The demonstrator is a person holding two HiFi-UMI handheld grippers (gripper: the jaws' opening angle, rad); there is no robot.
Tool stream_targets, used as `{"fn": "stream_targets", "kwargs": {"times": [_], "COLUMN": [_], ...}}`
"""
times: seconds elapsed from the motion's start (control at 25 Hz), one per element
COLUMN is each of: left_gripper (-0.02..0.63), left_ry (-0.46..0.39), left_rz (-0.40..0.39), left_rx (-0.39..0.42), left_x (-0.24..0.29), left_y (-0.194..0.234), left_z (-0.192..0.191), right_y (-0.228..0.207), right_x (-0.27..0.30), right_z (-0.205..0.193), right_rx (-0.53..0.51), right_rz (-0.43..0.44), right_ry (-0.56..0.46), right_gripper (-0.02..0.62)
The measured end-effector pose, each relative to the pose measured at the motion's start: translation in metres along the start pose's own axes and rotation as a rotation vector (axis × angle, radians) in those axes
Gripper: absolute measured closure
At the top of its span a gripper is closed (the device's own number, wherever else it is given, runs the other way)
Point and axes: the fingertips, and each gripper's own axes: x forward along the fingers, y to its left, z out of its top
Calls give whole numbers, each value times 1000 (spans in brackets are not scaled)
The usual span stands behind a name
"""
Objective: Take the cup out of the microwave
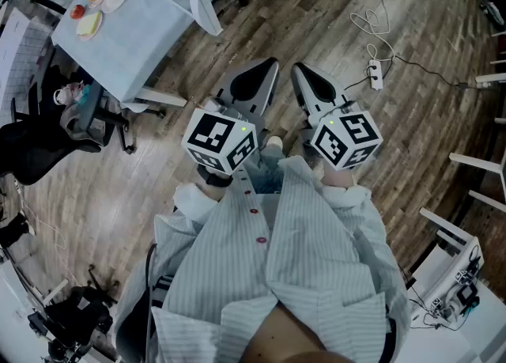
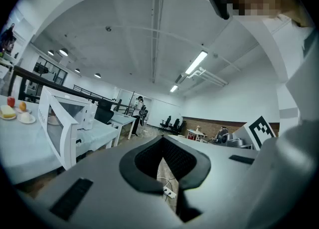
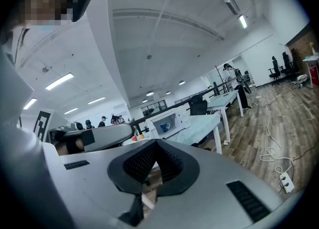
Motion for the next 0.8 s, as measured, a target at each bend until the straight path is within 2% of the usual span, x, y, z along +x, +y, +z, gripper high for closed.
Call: {"fn": "stream_targets", "kwargs": {"times": [0.8], "left_gripper": [598], "left_ry": [-31], "left_rz": [40], "left_rx": [20], "left_x": [10], "left_y": [-30], "left_z": [-4], "right_y": [-17], "right_x": [-30], "right_z": [4], "right_rx": [11], "right_rz": [52], "right_ry": [-23], "right_gripper": [562]}}
